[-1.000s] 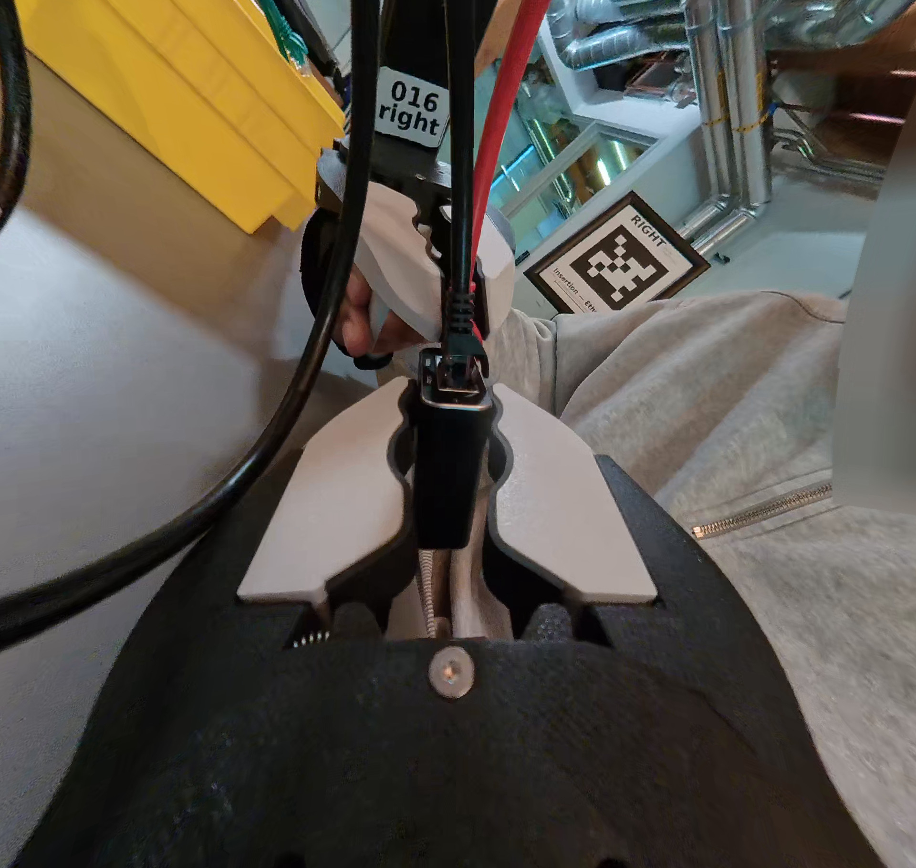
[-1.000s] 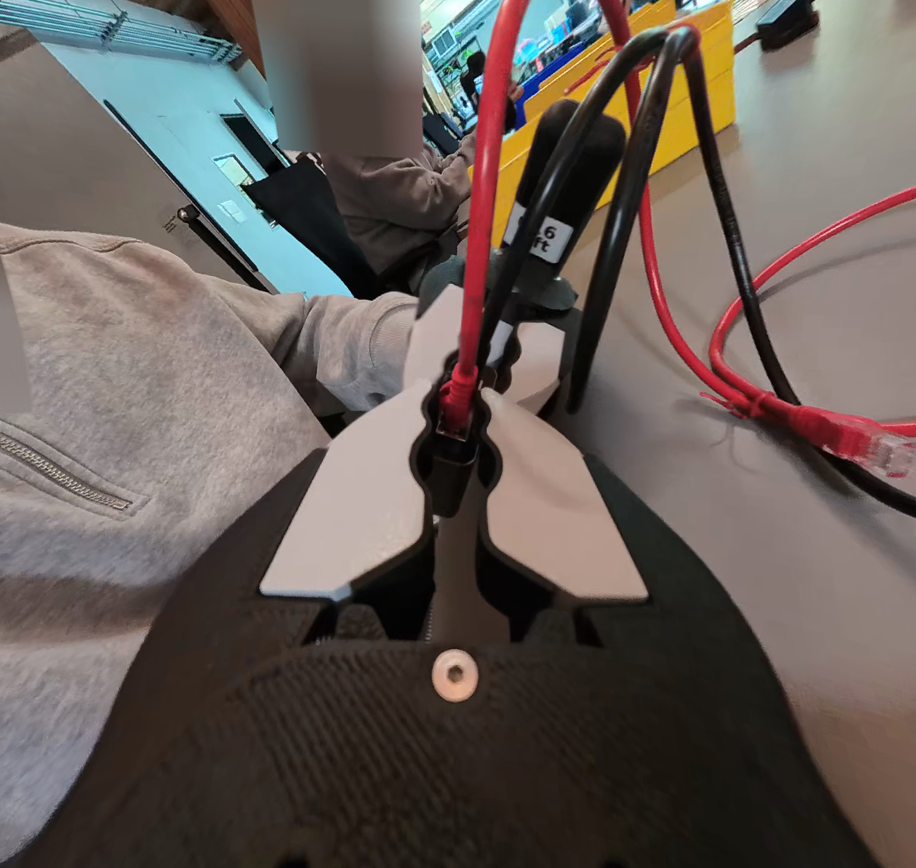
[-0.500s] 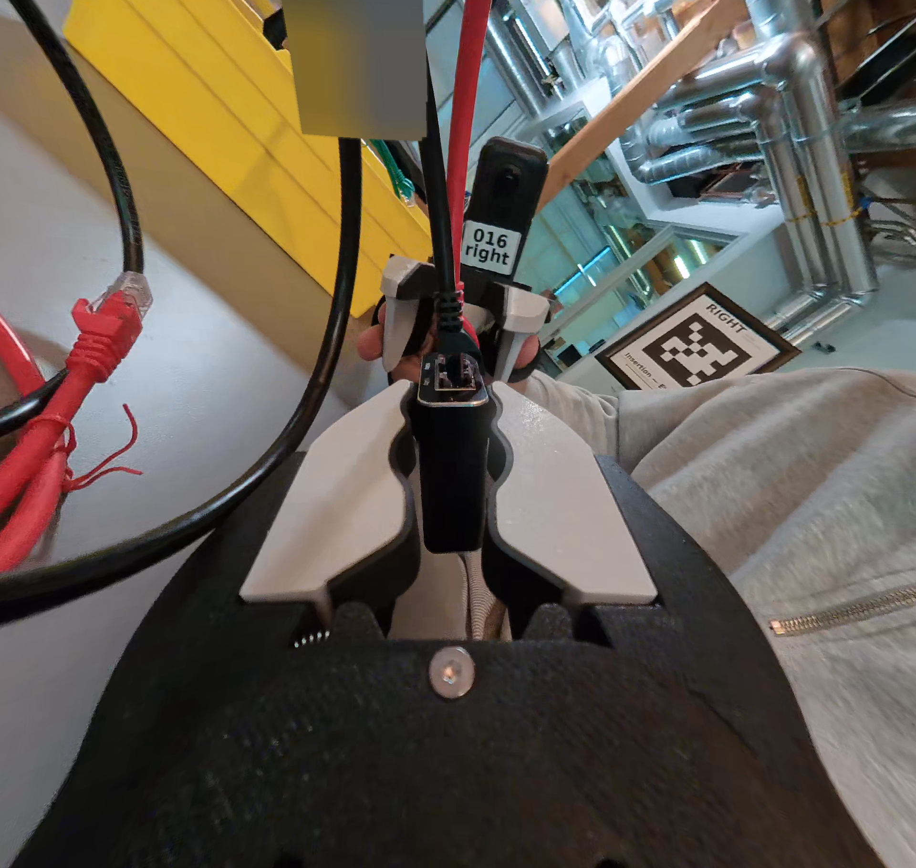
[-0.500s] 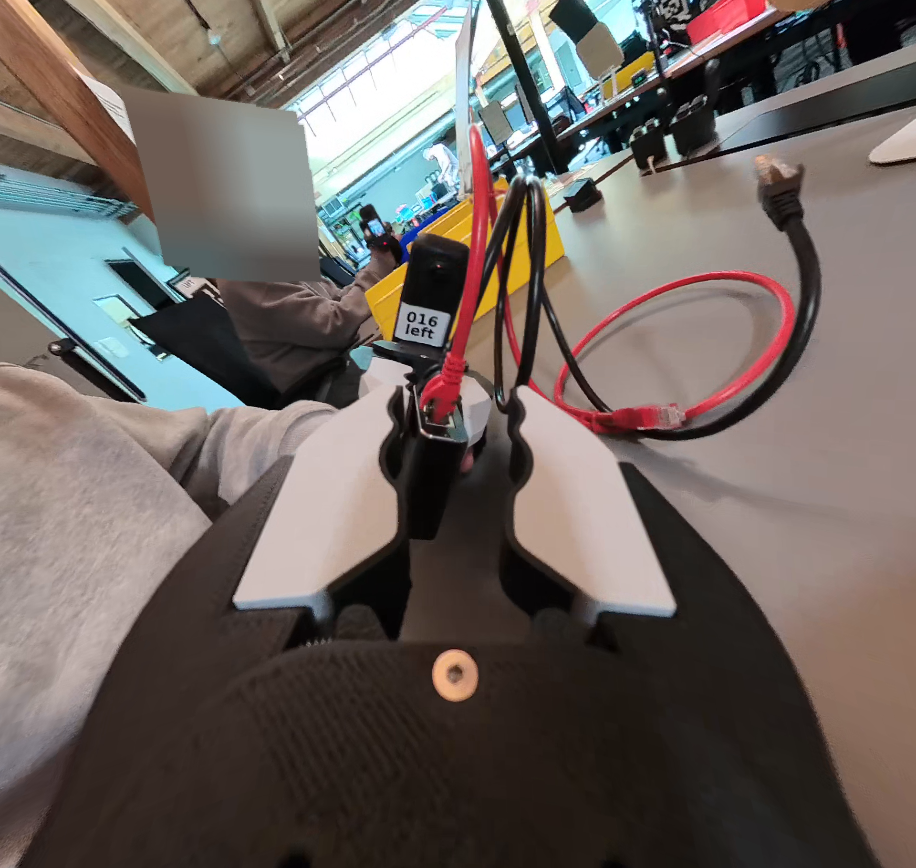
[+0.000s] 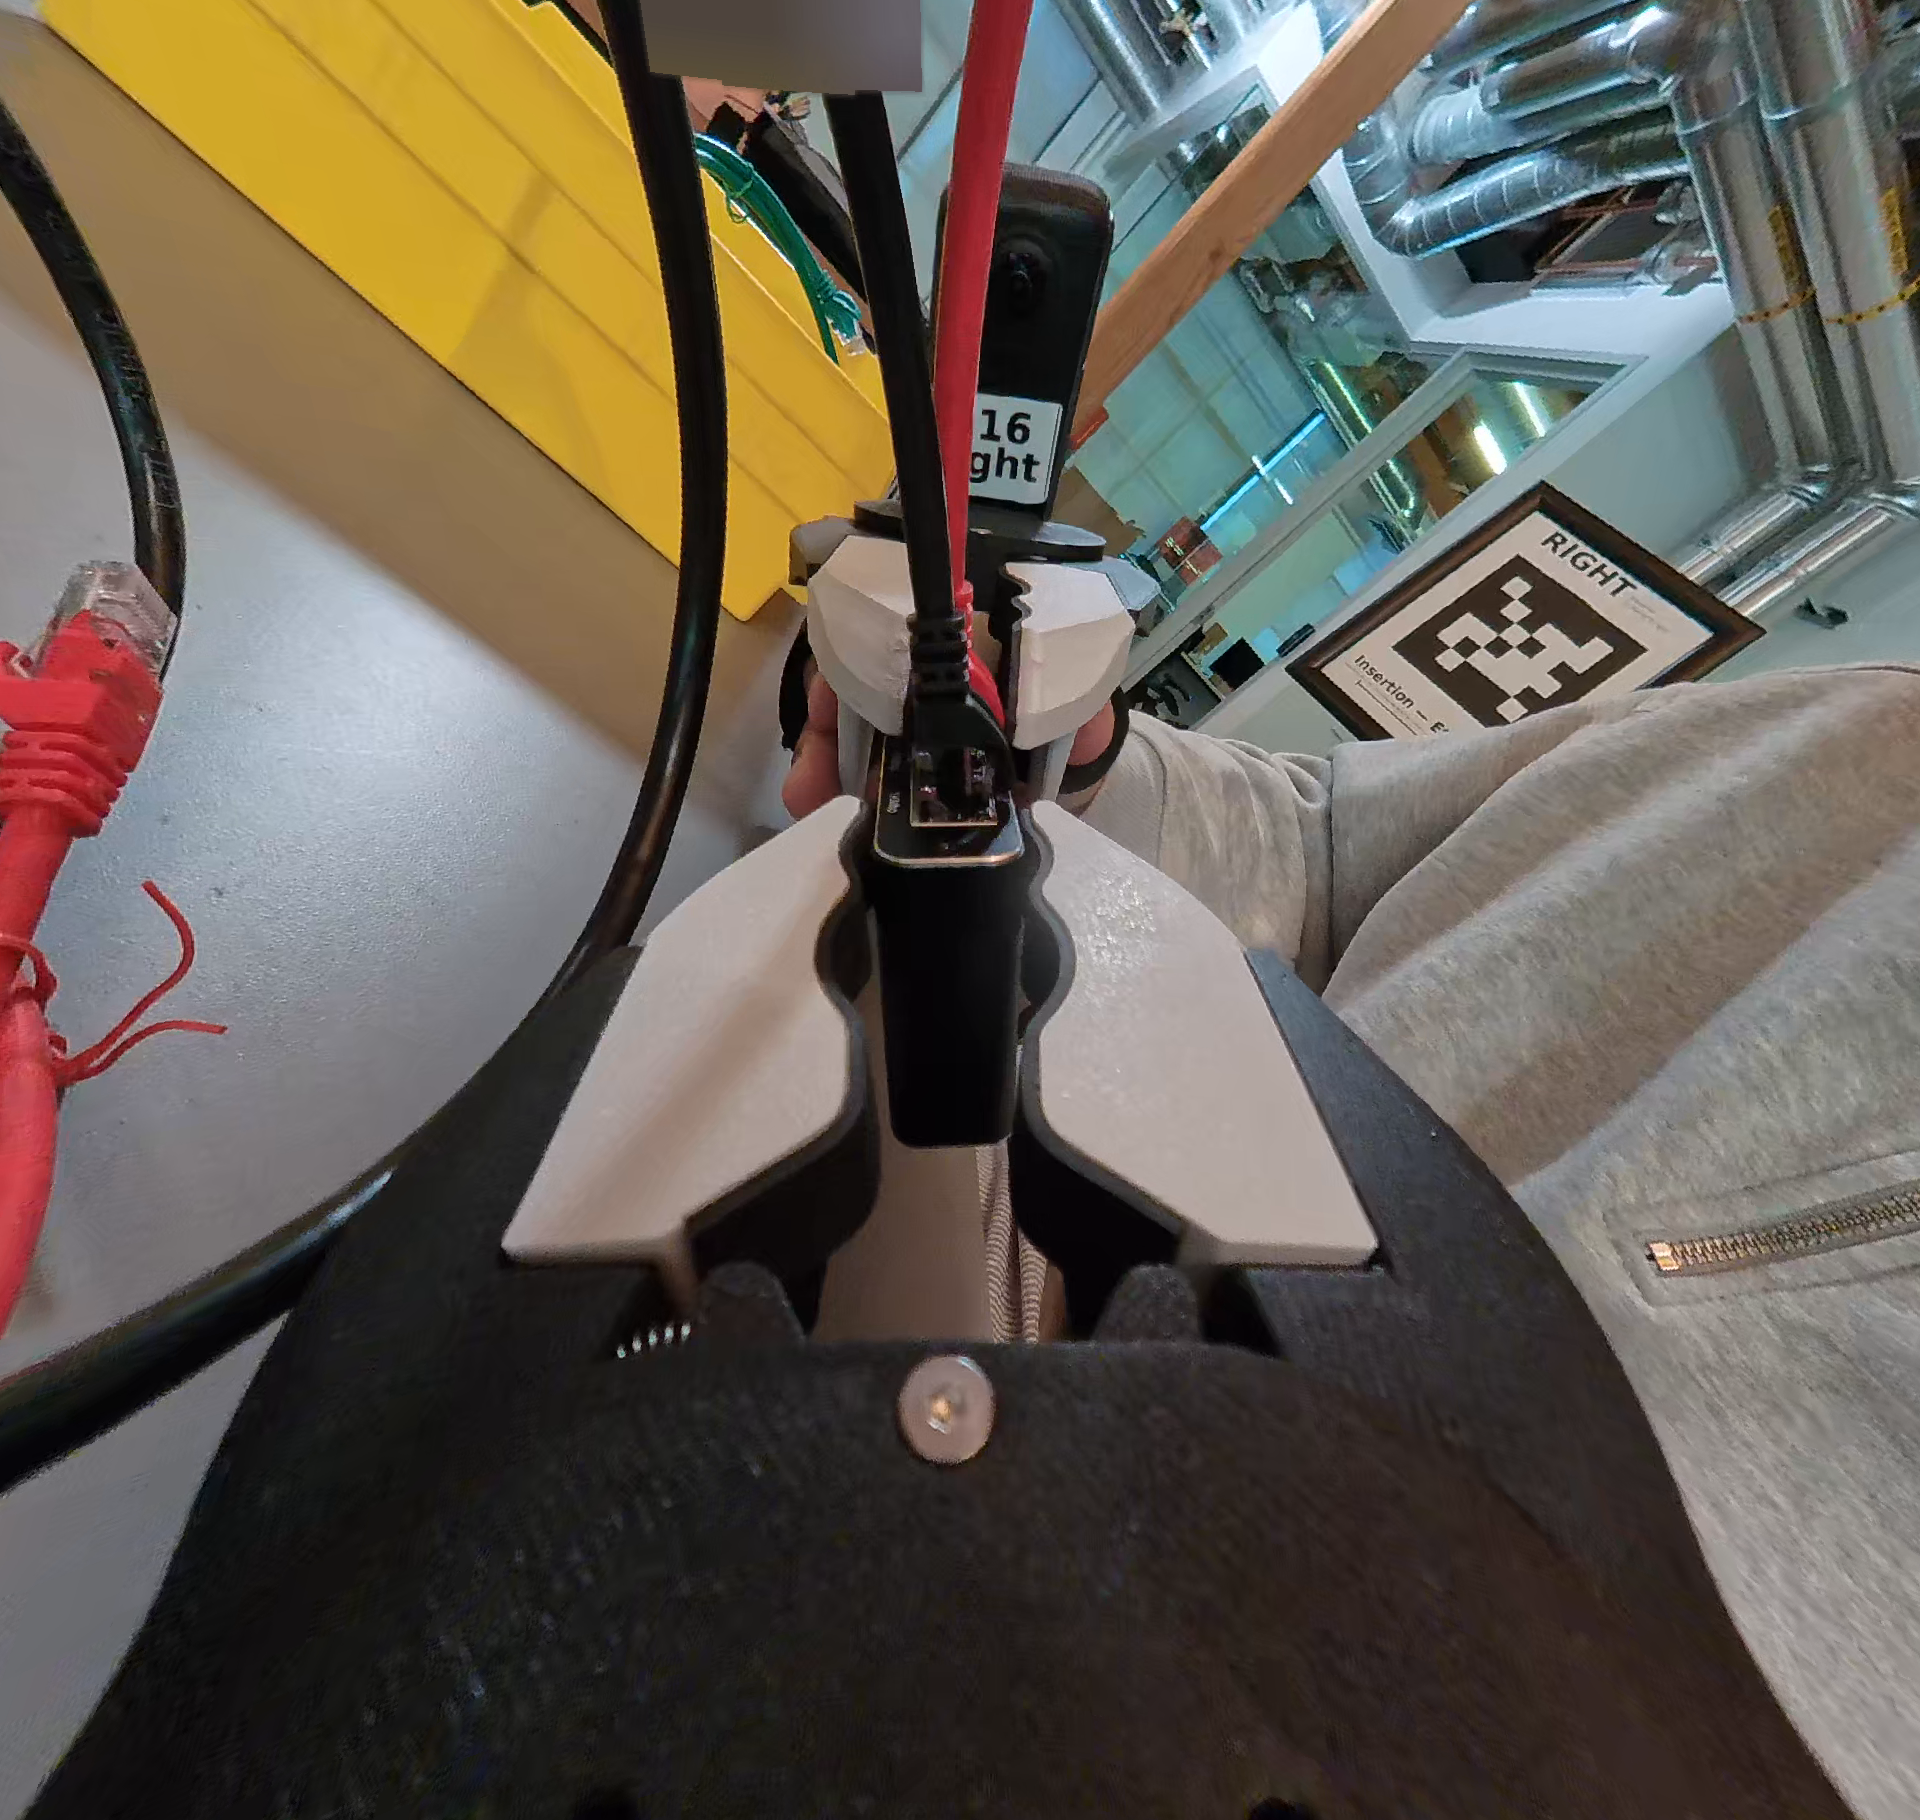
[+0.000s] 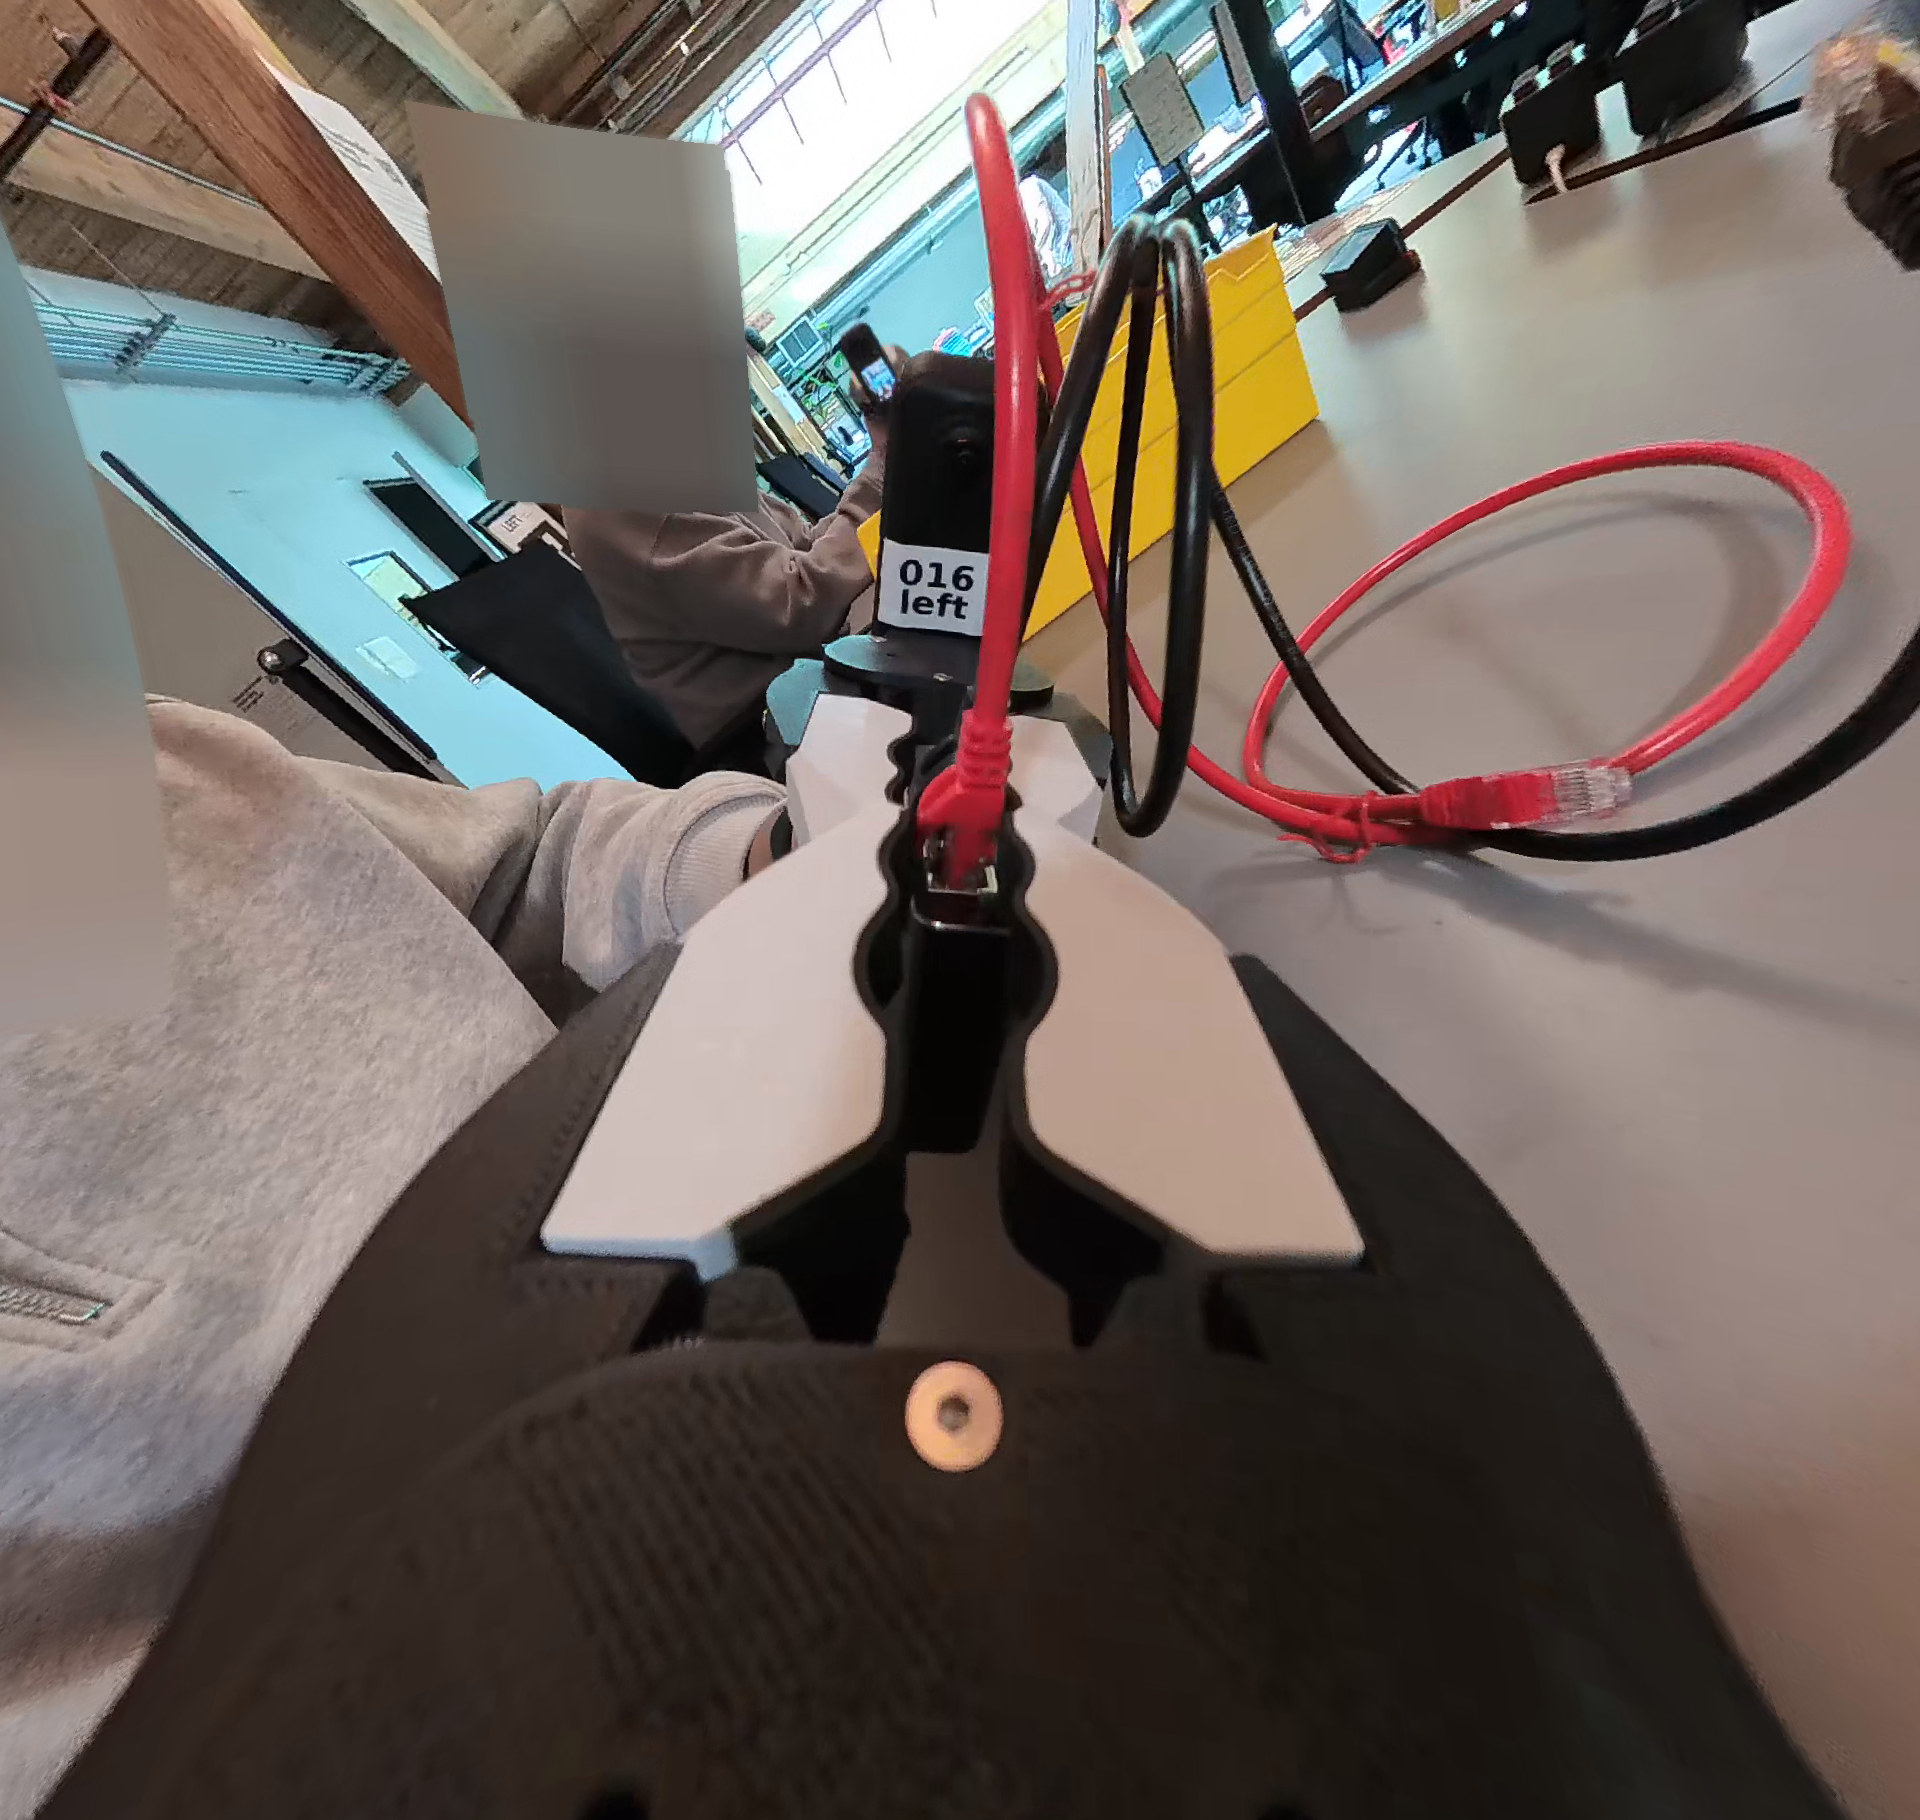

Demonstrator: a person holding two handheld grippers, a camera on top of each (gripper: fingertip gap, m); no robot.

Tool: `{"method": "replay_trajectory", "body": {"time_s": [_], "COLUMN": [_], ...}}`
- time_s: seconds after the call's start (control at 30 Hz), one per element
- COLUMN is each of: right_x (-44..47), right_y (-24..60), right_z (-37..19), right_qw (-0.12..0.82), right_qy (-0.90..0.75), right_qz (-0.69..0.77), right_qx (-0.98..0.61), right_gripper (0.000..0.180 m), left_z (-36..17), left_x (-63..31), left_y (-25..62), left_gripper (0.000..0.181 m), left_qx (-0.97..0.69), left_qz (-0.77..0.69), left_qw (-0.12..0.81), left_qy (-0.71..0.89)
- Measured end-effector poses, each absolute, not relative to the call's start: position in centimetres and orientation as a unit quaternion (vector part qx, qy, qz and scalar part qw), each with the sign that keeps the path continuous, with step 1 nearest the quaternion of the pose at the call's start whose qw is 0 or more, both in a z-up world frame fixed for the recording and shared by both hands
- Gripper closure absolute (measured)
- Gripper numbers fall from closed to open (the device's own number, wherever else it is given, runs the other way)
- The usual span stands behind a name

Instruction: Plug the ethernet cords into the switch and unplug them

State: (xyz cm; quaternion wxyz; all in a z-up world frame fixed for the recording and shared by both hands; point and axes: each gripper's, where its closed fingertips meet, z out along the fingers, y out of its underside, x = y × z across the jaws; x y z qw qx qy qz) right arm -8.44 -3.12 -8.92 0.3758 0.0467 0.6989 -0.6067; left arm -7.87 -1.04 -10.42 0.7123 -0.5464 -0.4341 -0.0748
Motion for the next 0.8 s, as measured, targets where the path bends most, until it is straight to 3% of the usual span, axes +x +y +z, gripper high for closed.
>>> {"method": "replay_trajectory", "body": {"time_s": [0.5, 0.8], "right_x": [-8.1, -11.8], "right_y": [-3.3, -3.6], "right_z": [-8.7, -6.2], "right_qw": [0.32, 0.248], "right_qy": [0.718, 0.685], "right_qz": [-0.618, -0.683], "right_qx": [-0.012, 0.051], "right_gripper": [0.167, 0.168], "left_z": [-9.8, -9.4], "left_x": [-7.4, -5.2], "left_y": [-0.9, 3.1], "left_gripper": [0.157, 0.157], "left_qx": [-0.522, -0.553], "left_qz": [-0.098, -0.167], "left_qw": [0.731, 0.719], "left_qy": [-0.428, -0.385]}}
